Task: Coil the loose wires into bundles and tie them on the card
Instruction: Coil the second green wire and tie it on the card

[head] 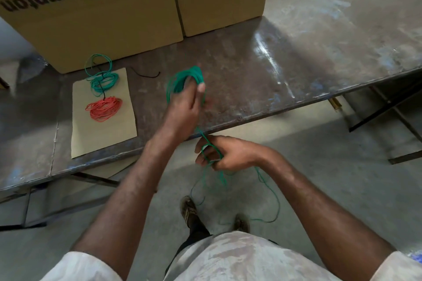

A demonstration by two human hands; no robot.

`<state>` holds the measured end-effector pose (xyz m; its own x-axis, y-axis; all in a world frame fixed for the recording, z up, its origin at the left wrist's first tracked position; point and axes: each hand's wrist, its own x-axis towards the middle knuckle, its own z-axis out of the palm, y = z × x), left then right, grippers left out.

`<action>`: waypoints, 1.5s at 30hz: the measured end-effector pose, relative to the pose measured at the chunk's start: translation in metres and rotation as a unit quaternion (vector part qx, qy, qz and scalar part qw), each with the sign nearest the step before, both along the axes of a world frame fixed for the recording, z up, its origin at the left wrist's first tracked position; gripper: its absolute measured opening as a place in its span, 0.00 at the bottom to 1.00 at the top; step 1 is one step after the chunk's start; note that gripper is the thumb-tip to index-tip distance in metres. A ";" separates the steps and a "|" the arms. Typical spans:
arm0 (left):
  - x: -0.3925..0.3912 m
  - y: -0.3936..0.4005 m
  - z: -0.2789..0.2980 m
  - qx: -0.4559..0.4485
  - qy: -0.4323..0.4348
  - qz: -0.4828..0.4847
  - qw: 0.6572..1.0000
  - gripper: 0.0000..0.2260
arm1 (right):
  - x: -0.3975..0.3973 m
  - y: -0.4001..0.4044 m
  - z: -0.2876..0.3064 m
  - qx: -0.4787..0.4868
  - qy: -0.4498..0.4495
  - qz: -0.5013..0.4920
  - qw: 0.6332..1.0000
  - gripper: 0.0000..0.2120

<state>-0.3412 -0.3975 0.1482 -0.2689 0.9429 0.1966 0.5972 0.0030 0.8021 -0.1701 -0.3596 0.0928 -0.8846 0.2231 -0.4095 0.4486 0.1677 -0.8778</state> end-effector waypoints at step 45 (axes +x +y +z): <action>0.006 -0.036 -0.050 -0.170 -0.567 -0.079 0.802 0.22 | 0.024 0.022 -0.025 -0.023 0.005 -0.209 0.978 0.10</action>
